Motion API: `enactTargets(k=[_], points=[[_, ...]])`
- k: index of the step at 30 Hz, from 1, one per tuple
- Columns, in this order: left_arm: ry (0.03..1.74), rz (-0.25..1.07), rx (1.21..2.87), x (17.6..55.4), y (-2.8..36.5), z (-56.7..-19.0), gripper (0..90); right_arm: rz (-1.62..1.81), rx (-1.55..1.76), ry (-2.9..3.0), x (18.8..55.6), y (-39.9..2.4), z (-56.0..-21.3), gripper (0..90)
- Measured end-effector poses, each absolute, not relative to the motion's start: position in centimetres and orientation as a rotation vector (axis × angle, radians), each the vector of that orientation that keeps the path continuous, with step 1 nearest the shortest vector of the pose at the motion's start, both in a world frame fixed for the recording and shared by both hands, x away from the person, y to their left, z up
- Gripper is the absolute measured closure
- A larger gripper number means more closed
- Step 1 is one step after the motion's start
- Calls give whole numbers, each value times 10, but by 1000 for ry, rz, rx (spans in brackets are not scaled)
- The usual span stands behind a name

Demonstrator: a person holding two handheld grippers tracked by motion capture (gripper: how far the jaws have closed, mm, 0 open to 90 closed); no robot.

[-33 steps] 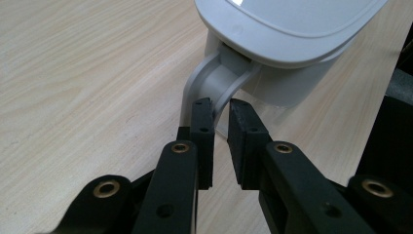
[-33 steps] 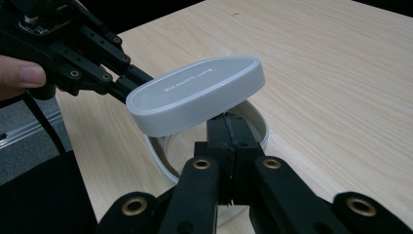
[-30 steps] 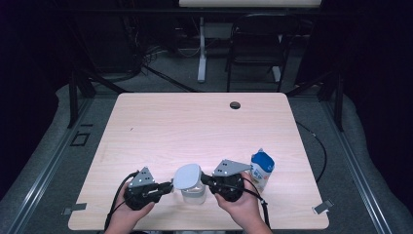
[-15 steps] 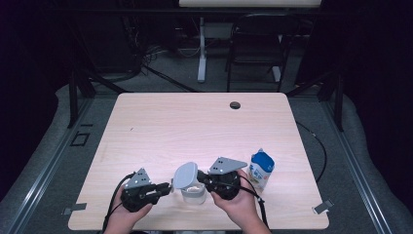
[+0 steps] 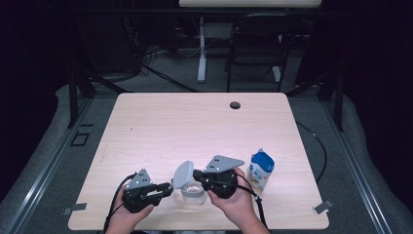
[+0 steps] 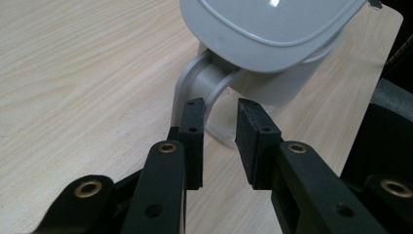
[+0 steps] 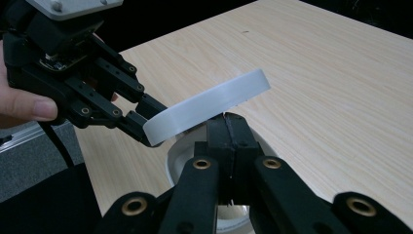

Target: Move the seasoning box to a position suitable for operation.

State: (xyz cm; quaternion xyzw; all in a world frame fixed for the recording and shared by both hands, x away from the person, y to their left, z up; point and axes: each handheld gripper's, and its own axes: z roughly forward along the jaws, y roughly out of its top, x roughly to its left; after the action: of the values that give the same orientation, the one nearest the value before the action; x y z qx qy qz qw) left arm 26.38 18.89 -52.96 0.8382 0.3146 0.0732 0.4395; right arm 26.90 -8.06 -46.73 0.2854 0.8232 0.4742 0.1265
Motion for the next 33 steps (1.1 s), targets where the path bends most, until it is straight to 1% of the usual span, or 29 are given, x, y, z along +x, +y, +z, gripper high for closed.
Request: enactTargets(k=[13, 33], points=[[776, 183, 2083, 263, 189, -529, 731, 1396, 779, 2402, 270, -63, -460, 900], [781, 179, 2076, 262, 190, -529, 730, 1428, 767, 2397, 272, -49, -462, 898]])
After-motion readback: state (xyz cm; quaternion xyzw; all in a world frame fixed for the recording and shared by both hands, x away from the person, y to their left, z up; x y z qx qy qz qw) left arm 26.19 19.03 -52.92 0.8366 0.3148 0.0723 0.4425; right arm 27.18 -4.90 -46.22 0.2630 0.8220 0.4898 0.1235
